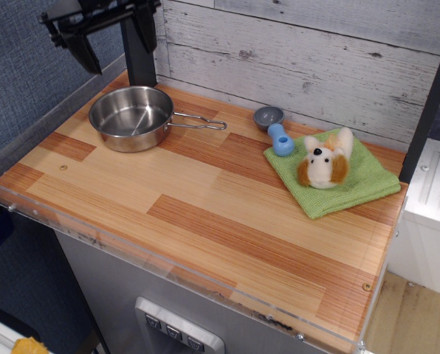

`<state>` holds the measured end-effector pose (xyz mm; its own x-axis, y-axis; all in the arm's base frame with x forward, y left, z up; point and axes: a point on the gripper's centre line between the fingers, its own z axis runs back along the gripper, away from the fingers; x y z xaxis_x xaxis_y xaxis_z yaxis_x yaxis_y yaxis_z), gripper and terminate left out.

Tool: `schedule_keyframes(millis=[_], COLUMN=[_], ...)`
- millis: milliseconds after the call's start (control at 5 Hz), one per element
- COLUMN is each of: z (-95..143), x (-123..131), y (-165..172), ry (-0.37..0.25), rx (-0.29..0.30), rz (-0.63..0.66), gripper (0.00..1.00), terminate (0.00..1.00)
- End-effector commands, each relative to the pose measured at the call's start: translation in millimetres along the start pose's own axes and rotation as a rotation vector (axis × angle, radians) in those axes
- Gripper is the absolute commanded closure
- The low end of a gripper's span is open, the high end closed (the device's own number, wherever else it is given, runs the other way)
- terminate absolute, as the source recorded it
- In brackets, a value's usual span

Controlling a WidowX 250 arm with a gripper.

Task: Place the metal pot on the back right corner of the table.

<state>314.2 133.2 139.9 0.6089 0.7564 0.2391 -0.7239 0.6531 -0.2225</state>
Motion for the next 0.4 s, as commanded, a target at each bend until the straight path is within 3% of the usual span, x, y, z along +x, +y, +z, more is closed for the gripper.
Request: schedule_keyframes(millis=[0,200], z=[19.0,19.0], x=[-2.8,-2.8], y=[2.4,2.4], ry=[-0.044,-0.044], rx=[-0.023,-0.023], rz=[-0.008,-0.008], gripper=[0.00,0.00], terminate=[0.00,1.00])
